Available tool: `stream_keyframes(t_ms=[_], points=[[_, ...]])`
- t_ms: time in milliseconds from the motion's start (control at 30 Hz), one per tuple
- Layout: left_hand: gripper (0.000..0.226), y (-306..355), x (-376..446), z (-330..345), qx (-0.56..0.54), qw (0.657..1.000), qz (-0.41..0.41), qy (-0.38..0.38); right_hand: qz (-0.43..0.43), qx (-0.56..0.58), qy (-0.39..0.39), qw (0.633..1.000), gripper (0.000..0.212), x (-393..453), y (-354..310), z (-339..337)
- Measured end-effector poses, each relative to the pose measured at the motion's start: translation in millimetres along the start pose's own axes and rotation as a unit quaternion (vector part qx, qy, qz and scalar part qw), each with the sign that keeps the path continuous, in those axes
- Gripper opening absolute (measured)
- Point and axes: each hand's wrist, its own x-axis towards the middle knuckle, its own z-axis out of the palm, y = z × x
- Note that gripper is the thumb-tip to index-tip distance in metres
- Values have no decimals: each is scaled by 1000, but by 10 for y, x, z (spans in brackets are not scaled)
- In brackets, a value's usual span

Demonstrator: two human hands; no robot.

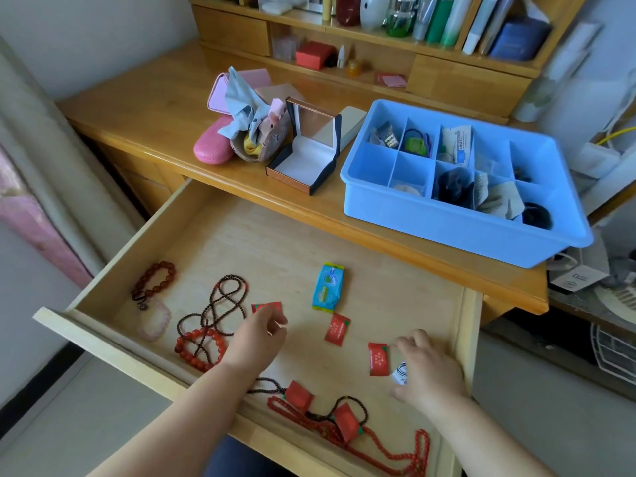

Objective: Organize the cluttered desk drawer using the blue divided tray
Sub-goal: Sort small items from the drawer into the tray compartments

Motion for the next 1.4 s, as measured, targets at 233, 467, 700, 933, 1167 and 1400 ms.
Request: stream_keyframes(t_ms=[233,467,700,933,1167,1400], points=[[48,110,-293,202,344,893,89,-275,-16,123,-3,992,51,5,-29,-22],[10,185,-164,97,96,976,38,-192,131,696,-164,687,28,-50,-96,-158],[44,194,54,-45,-111,991,-19,-67,178,806,-179,536,47,-135,-177,-340],[40,-5,50,26,-43,993,88,69,-129,771,34,622,15,63,-100,-1776],[35,-27,96,38,-46,991,84,95,-59,306,293,904,28,1009,-58,-2763],[33,-67,130,-11,-65,990,66,103,-57,256,269,927,25,1446,-174,-2592]])
